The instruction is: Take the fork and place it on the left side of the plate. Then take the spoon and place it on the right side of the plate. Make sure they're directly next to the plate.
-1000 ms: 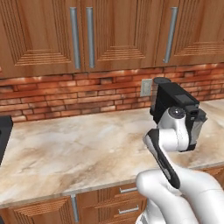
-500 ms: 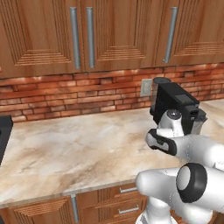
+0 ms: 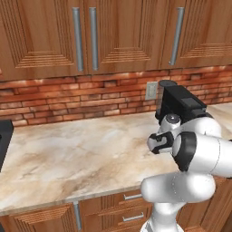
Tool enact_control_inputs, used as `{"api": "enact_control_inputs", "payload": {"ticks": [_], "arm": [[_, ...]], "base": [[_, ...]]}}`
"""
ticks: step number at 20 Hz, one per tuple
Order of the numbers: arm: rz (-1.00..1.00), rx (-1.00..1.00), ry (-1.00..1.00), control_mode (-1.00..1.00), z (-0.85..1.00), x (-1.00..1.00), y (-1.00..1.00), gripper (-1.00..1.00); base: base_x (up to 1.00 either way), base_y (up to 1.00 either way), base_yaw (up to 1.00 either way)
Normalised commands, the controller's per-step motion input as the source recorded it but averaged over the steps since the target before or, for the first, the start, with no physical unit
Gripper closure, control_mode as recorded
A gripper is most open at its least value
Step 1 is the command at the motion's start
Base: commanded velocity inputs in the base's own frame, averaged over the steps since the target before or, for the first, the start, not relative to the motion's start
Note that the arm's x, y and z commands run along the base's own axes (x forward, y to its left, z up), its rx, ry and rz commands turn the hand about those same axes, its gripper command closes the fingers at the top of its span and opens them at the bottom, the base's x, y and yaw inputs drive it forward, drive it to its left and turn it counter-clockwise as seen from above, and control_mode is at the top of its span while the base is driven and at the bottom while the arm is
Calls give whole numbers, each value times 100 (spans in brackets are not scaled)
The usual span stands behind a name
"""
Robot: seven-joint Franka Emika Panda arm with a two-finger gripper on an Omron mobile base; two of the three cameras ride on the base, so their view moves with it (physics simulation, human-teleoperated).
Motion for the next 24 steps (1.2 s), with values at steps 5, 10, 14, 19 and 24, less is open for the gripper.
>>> {"api": "enact_control_inputs", "payload": {"ticks": [5,10,14,19,24], "arm": [[-4,-2,0,-100,-27,2,-4,-100],[-4,0,0,-100,-16,0,-16,-100],[-4,0,0,-100,-6,0,-23,-100],[-1,0,0,-100,-16,0,-24,-100],[6,3,0,-100,-38,-4,-10,-100]], "base": [[0,0,0],[0,0,0],[0,0,0],[0,0,0],[0,0,0]]}}
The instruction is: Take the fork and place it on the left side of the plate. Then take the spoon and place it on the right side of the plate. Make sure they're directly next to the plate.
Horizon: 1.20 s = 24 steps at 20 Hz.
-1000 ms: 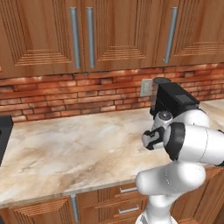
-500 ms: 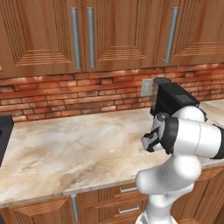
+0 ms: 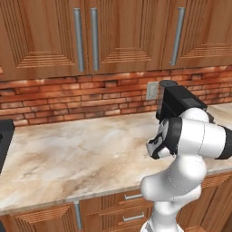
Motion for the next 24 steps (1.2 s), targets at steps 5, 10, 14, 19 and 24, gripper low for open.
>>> {"api": "enact_control_inputs", "payload": {"ticks": [5,10,14,19,24], "arm": [[15,5,0,-100,-43,-12,1,-100],[11,2,0,-100,-38,-26,31,-100],[4,0,3,-100,-27,-38,56,-100],[0,0,1,-100,-14,-51,65,-100],[-3,0,-2,-100,25,8,19,-100]], "base": [[0,0,0],[0,0,0],[0,0,0],[0,0,0],[0,0,0]]}}
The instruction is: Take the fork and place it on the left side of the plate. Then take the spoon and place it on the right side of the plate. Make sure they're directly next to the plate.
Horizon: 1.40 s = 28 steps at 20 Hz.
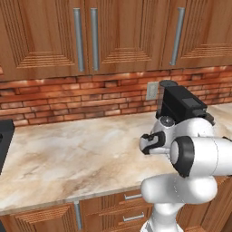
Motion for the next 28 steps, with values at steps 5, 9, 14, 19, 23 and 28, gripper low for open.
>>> {"api": "enact_control_inputs", "payload": {"ticks": [5,9,14,19,23,28], "arm": [[-4,0,4,-100,12,58,-5,-100],[-1,0,6,-100,-21,18,-18,-100],[0,0,-1,-100,-48,-56,-20,-100],[0,0,-4,-100,-33,-55,-11,-100],[-1,0,0,-100,-42,-4,-10,-100],[0,-2,0,-100,-59,13,-9,100]], "base": [[0,0,0],[0,0,0],[0,0,0],[0,0,0],[0,0,0],[0,0,0]]}}
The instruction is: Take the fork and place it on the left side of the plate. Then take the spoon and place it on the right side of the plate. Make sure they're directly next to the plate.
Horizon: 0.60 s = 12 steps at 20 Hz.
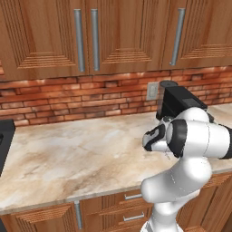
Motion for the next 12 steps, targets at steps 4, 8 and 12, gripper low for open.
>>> {"api": "enact_control_inputs", "payload": {"ticks": [4,8,12], "arm": [[0,-7,0,-100,-85,-11,-1,100],[1,0,-6,-100,-37,-54,2,100],[0,0,-20,-100,-6,-73,5,100]], "base": [[0,0,0],[0,0,0],[0,0,0]]}}
